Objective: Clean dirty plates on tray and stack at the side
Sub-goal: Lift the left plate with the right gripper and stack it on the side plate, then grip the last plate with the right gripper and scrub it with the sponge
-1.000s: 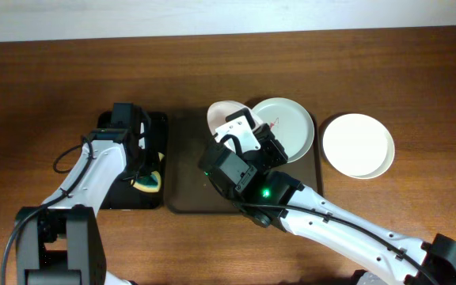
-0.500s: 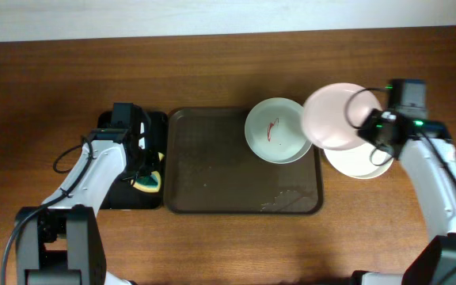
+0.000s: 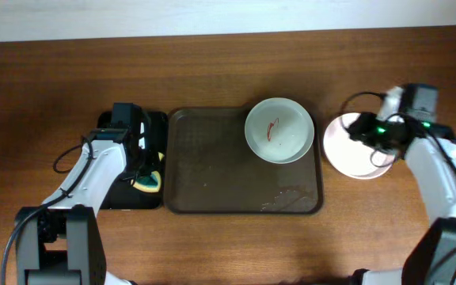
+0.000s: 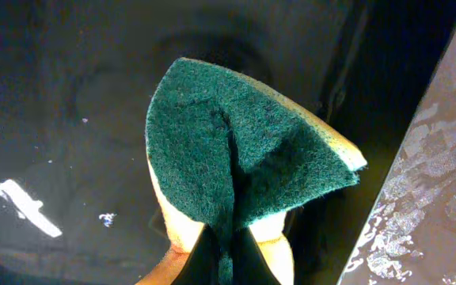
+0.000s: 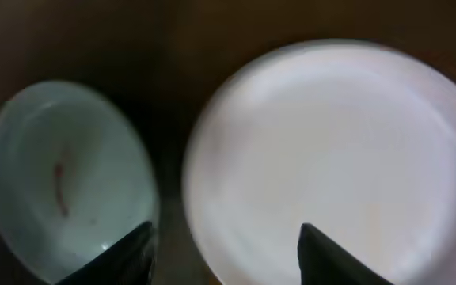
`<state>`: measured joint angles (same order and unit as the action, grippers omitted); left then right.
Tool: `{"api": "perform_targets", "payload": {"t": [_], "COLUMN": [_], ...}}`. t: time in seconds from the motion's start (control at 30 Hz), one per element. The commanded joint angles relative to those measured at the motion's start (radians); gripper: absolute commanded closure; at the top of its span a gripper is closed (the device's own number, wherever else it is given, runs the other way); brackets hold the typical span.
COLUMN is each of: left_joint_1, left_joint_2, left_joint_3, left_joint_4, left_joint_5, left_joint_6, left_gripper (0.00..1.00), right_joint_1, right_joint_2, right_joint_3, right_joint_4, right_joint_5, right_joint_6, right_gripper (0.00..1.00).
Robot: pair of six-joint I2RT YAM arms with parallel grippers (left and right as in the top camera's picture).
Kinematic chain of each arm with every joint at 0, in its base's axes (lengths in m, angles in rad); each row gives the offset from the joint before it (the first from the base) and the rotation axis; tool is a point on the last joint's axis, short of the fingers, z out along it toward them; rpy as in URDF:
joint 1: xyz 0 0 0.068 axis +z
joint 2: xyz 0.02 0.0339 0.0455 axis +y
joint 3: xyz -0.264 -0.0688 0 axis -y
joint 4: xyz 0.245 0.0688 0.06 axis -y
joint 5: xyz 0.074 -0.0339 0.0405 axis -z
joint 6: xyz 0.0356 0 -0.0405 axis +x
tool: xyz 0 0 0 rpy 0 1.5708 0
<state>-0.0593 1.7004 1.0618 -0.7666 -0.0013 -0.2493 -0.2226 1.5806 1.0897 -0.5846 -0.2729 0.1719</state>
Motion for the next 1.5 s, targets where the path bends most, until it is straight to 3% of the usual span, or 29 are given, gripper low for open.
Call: {"api": "perform_targets", "payload": {"t": [0.0, 0.27, 0.37, 0.5, 0.63, 0.77, 0.93, 1.0, 1.1, 1.17, 1.33, 1.4, 1.47], "left_joint_1": [0.005, 0.005, 0.005, 0.005, 0.005, -0.057, -0.322, -0.37, -0.412, -0.42, -0.389, -0.33, -0.324], "left_joint_2": [0.007, 0.007, 0.006, -0.005, -0.116, -0.14, -0.04, 0.029, 0.127, 0.187, 0.205, 0.199, 0.157], "left_joint_3": [-0.003, -0.003, -0.003, 0.008, 0.067, 0.064, 0.064, 0.064, 0.064, 0.064, 0.065, 0.07, 0.123], "left_joint_4": [0.002, 0.002, 0.002, 0.002, 0.003, 0.042, 0.223, 0.274, 0.393, 0.438, 0.279, 0.241, 0.216], "left_joint_5": [-0.006, -0.003, -0.003, -0.002, 0.073, 0.355, 0.365, 0.365, 0.435, 0.427, 0.076, 0.074, 0.152], "left_joint_6": [0.016, 0.016, 0.016, 0.016, 0.016, -0.006, -0.151, -0.235, -0.269, -0.274, -0.289, -0.273, -0.163], "left_gripper": [1.0, 1.0, 1.0, 1.0, 1.0, 1.0, 1.0, 1.0, 1.0, 1.0, 1.0, 1.0, 1.0], "right_joint_1": [0.12, 0.235, 0.256, 0.3, 0.427, 0.511, 0.53, 0.53, 0.53, 0.53, 0.53, 0.53, 0.53], "right_joint_2": [0.068, 0.264, 0.3, 0.3, 0.3, 0.3, 0.3, 0.3, 0.3, 0.3, 0.3, 0.3, 0.3], "right_joint_3": [-0.003, -0.003, -0.003, -0.003, -0.003, -0.003, -0.003, -0.003, -0.003, -0.003, -0.003, -0.003, -0.003], "right_joint_4": [0.101, 0.309, 0.297, 0.154, 0.063, 0.063, 0.064, 0.064, 0.064, 0.063, 0.013, 0.012, 0.011], "right_joint_5": [-0.028, -0.004, -0.009, -0.085, -0.097, -0.097, -0.09, -0.09, -0.09, -0.089, -0.022, -0.022, -0.022], "right_joint_6": [-0.188, -0.163, -0.136, -0.1, -0.017, 0.242, 0.253, 0.253, 0.253, 0.253, 0.308, 0.309, 0.308], "right_gripper": [0.42, 0.52, 0.8, 0.95, 0.96, 0.96, 0.89, 0.89, 0.89, 0.89, 0.89, 0.89, 0.89]}}
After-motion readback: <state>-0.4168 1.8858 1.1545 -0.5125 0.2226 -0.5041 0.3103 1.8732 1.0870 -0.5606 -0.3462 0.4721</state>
